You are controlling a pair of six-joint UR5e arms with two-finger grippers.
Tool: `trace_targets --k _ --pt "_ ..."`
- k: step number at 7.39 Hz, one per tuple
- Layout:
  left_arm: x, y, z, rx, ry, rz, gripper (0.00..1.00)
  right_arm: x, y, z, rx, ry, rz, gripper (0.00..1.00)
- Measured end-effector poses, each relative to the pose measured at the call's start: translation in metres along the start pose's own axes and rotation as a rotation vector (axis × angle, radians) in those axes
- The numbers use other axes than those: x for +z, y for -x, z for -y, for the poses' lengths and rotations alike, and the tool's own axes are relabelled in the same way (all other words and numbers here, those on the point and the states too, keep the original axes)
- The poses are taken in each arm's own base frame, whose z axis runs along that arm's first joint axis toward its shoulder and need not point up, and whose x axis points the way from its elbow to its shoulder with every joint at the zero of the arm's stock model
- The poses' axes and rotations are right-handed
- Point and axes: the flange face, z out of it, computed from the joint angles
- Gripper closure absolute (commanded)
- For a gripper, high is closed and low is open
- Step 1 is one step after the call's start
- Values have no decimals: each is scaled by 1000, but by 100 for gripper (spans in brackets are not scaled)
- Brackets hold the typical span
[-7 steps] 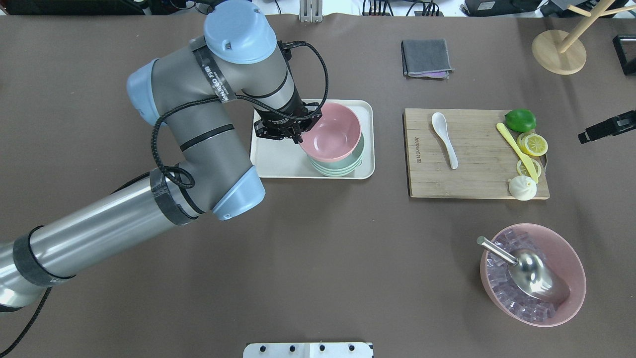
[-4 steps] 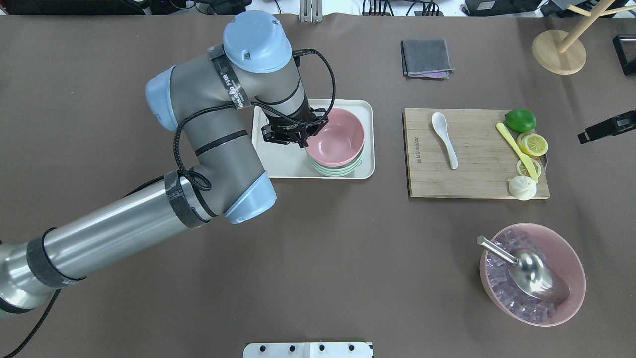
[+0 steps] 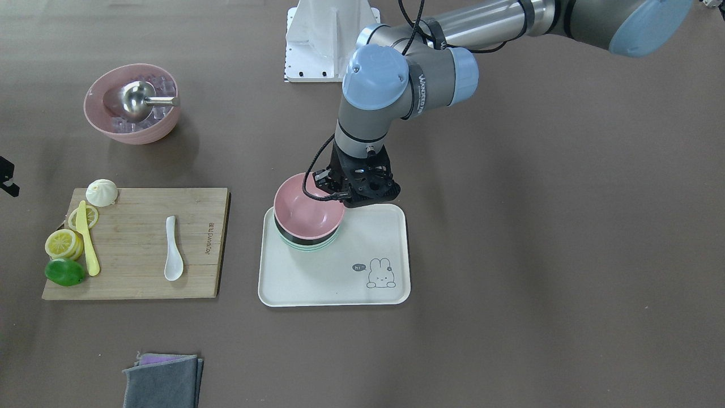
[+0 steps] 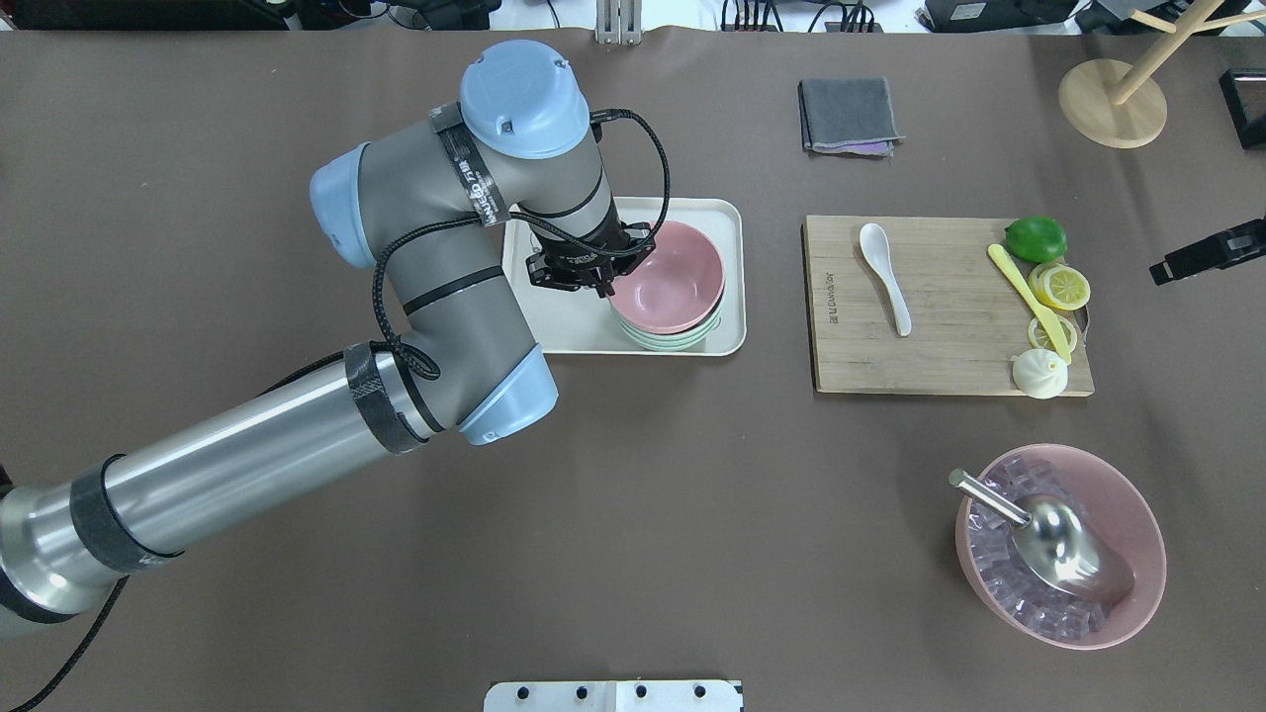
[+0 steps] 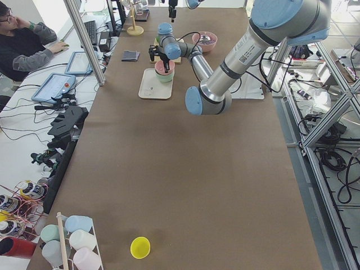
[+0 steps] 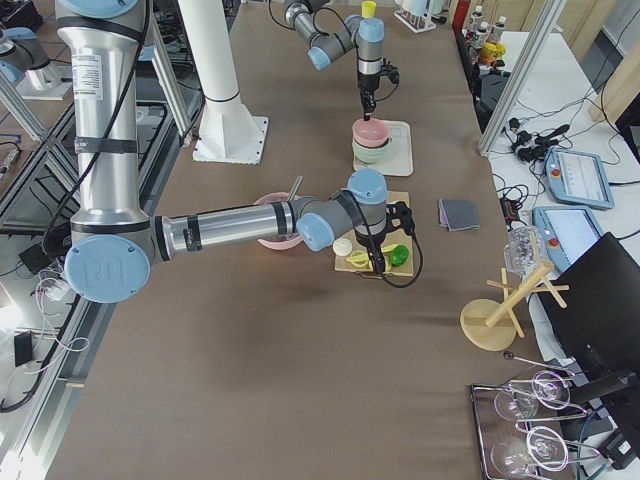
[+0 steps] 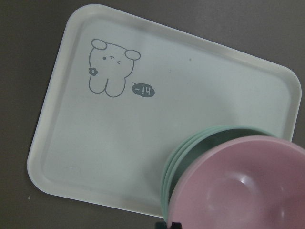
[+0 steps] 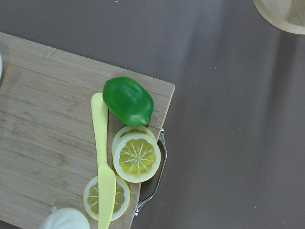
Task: Stack pink bowl on green and place spoon
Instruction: 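Lower the pink bowl into the green bowl and open the left gripper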
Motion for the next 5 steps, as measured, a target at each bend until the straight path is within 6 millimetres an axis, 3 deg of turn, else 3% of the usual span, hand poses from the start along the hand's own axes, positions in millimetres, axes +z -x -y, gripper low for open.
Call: trace_targets --k 5 --pt "17 -2 -7 9 -18 12 100 0 0 0 0 0 0 0"
